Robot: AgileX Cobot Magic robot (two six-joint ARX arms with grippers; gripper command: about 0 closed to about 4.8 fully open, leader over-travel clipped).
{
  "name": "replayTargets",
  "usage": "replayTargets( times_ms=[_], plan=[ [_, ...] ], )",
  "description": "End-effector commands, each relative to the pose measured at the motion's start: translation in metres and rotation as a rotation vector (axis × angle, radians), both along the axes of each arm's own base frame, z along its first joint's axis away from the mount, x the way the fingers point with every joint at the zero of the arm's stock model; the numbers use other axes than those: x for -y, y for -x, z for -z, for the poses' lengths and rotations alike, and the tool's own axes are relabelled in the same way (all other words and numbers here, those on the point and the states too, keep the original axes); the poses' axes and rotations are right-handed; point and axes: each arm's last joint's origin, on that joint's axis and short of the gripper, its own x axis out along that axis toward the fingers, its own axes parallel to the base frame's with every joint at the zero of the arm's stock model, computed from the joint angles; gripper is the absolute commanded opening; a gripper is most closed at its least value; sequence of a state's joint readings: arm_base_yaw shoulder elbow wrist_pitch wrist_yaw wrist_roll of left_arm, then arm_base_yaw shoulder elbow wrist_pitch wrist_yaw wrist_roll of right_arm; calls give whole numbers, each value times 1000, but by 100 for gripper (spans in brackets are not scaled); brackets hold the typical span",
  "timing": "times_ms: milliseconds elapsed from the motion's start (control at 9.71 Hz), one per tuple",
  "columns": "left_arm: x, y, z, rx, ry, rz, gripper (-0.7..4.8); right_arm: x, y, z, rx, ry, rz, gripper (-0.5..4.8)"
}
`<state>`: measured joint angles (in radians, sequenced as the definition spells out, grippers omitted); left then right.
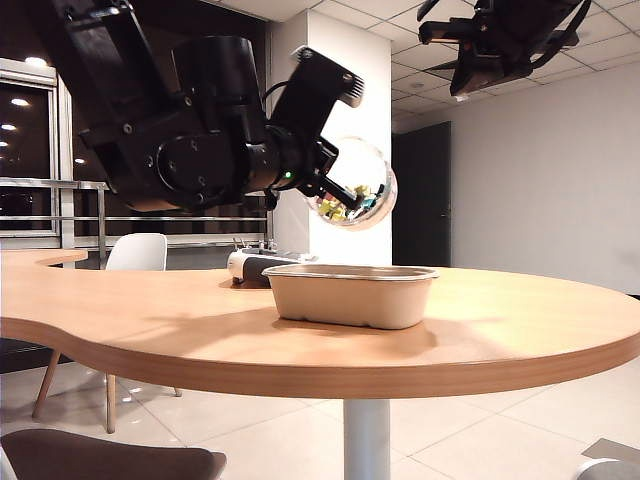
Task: Pick up the box filled with clips, pour some clips from it into the rectangular paper box, and then put the clip box back on the table.
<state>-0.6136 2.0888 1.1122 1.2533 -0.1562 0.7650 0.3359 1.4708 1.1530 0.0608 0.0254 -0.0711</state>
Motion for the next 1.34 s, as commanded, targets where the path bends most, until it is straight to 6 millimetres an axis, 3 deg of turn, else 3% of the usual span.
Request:
replayTargets(
  times_ms=[103, 309, 412, 515, 618, 824, 1236, 1339],
  plan=[
    [1, 1, -5, 76, -37, 16, -5, 0, 0, 1, -18, 1, -1, -1],
    [1, 3, -9, 142, -72, 27, -5, -4, -10, 16, -65, -8, -30, -1],
    [2, 3, -9, 186, -147, 63, -5, -13, -22, 29, -48, -56, -177, -1],
    [2, 3, -8, 184, -148, 62, -5, -15, -22, 33, -85, -61, -226, 1],
    [0, 0, -5, 153, -165, 52, -5, -18, -23, 47, -156, -40, -313, 100],
    [-2, -2, -3, 143, -169, 37, -5, -17, -22, 55, -217, -25, -314, 160],
    [-2, -1, -3, 144, -153, 39, -5, -20, -18, 68, -328, -41, -430, 162],
    [-2, 0, -7, 154, -103, 50, -5, -24, -28, 90, -376, -36, -424, 73]
  ],
)
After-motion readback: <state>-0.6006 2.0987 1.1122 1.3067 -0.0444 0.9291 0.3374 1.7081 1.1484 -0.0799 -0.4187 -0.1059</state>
